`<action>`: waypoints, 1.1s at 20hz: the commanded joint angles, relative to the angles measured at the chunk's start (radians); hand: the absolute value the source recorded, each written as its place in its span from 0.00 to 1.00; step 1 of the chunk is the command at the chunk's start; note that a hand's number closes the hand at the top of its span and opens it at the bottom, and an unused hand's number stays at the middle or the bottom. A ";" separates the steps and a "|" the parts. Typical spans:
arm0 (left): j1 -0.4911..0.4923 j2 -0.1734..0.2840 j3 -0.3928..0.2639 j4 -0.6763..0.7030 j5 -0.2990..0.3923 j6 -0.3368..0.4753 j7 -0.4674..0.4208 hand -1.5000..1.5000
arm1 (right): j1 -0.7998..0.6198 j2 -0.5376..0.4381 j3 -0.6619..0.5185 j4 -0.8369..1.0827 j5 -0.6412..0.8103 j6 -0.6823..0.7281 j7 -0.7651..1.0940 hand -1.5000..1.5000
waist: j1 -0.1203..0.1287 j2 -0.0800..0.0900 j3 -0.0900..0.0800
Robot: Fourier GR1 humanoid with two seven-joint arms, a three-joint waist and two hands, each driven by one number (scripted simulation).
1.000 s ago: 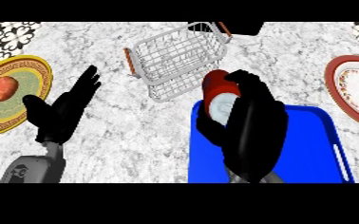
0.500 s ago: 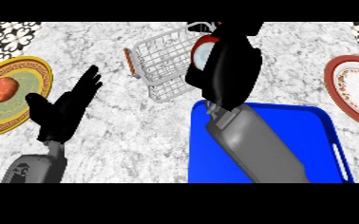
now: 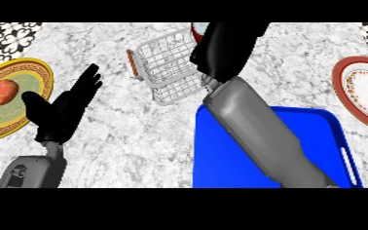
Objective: Pick the can from the tray and place it in the tiered basket
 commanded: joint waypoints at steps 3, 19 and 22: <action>0.009 -0.002 0.002 0.023 -0.017 0.001 -0.029 0.50 | -0.104 0.011 -0.019 0.118 -0.035 -0.194 0.217 0.00 | -0.003 0.001 0.000; 0.049 0.006 0.020 -0.009 -0.008 0.003 -0.010 0.50 | -0.105 0.011 -0.242 -0.080 0.034 -0.577 0.166 0.00 | -0.039 -0.021 0.002; 0.087 -0.015 0.022 0.013 0.000 0.002 -0.041 0.50 | -0.054 0.011 -0.248 -0.170 0.115 -0.590 0.180 0.00 | -0.070 -0.028 0.000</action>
